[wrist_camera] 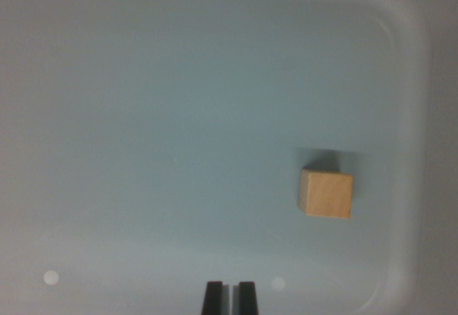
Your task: Push wooden cube
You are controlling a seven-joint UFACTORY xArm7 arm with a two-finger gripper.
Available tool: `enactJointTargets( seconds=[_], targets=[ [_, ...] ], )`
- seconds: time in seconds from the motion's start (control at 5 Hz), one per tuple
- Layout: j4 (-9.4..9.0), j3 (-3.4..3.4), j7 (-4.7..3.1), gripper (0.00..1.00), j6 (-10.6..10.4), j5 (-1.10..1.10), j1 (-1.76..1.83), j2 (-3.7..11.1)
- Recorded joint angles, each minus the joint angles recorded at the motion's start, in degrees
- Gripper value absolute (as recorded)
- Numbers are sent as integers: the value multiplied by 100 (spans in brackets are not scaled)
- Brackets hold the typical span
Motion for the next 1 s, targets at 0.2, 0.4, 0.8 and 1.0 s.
enactJointTargets(
  seconds=[0.2,0.4,0.8,1.0],
  targets=[
    [0,0,0,0,0,0,0,0],
    [-93,-16,-19,0,-101,-2,-13,10],
    [-205,-35,-41,0,-223,-5,-29,23],
    [-205,-35,-41,0,-223,-5,-29,23]
  ],
)
